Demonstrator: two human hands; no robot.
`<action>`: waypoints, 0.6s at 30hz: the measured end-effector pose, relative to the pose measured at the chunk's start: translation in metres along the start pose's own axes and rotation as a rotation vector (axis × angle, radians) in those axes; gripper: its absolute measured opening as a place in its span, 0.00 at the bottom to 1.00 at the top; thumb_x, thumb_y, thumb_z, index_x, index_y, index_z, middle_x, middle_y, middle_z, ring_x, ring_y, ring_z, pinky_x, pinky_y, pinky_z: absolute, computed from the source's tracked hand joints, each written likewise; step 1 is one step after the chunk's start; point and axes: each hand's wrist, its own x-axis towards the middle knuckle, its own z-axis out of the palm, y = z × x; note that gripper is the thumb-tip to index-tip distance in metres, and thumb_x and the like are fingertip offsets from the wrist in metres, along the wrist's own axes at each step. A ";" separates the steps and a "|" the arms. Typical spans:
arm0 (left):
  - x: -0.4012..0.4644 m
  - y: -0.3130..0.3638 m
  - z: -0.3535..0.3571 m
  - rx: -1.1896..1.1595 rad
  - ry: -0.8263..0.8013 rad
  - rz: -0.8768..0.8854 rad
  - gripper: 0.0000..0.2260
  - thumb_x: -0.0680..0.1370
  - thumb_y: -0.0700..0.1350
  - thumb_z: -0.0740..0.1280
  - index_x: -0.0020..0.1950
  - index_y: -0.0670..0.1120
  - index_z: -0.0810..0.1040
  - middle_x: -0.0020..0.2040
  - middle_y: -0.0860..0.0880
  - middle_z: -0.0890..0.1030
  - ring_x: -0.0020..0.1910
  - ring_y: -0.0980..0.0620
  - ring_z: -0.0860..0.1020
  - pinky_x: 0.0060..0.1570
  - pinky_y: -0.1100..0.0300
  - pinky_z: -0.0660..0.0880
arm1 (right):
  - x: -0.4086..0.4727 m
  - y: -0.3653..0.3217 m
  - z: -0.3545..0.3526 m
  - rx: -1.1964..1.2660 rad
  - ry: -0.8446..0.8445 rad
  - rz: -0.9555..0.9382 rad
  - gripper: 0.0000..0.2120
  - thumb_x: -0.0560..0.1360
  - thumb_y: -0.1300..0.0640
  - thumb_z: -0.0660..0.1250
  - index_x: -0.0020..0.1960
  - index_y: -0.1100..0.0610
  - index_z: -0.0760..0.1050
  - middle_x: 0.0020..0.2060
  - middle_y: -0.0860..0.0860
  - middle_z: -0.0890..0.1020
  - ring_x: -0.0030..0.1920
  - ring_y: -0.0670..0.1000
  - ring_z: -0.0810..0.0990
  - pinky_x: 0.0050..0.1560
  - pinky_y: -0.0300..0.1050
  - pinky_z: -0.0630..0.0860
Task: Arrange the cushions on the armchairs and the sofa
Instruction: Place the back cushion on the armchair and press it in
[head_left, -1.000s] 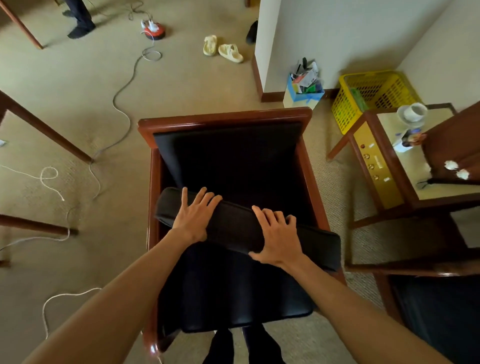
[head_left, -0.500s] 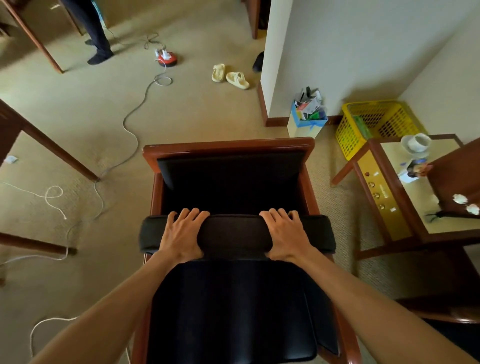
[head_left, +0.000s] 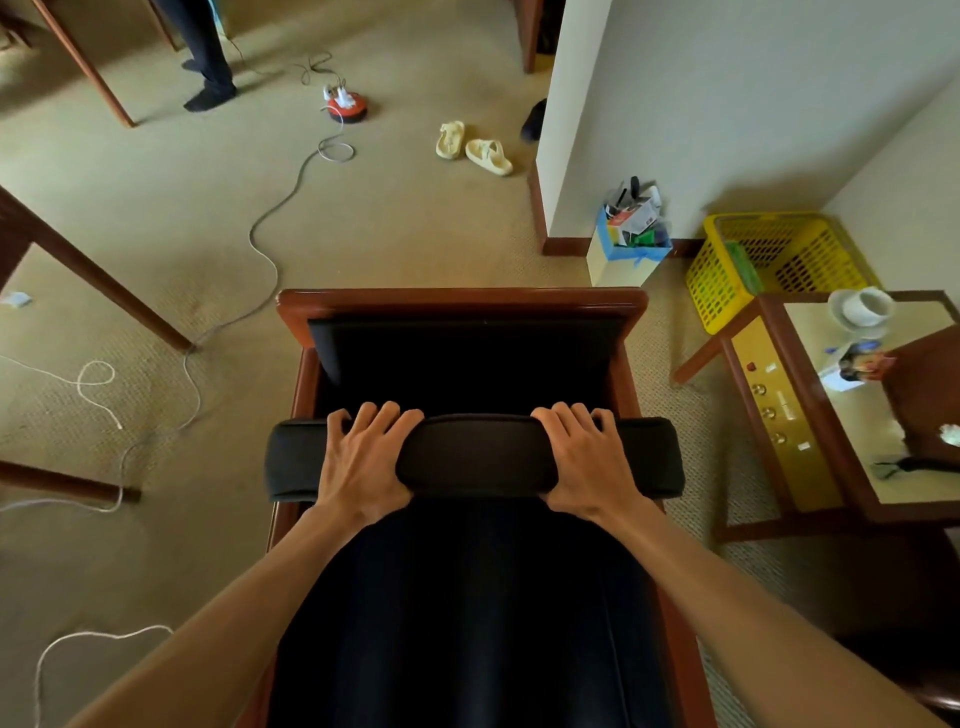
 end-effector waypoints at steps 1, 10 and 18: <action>-0.001 0.001 0.001 0.004 0.007 0.012 0.40 0.52 0.54 0.78 0.64 0.50 0.72 0.54 0.49 0.76 0.52 0.45 0.73 0.56 0.44 0.67 | -0.002 0.000 0.001 0.000 0.014 0.002 0.43 0.55 0.43 0.77 0.65 0.55 0.68 0.57 0.51 0.75 0.55 0.55 0.75 0.59 0.55 0.70; 0.011 -0.014 0.028 0.029 -0.102 -0.035 0.43 0.55 0.57 0.79 0.67 0.50 0.70 0.57 0.47 0.74 0.55 0.43 0.73 0.60 0.41 0.67 | 0.019 -0.006 0.031 -0.029 -0.111 0.062 0.46 0.56 0.43 0.77 0.69 0.53 0.63 0.60 0.52 0.72 0.59 0.56 0.73 0.65 0.56 0.66; 0.042 -0.027 0.030 -0.001 -0.169 -0.088 0.51 0.64 0.54 0.78 0.80 0.49 0.54 0.77 0.46 0.61 0.77 0.43 0.57 0.74 0.33 0.48 | 0.038 -0.005 0.039 -0.049 -0.039 0.202 0.51 0.66 0.46 0.76 0.80 0.55 0.51 0.74 0.61 0.59 0.77 0.63 0.55 0.74 0.69 0.45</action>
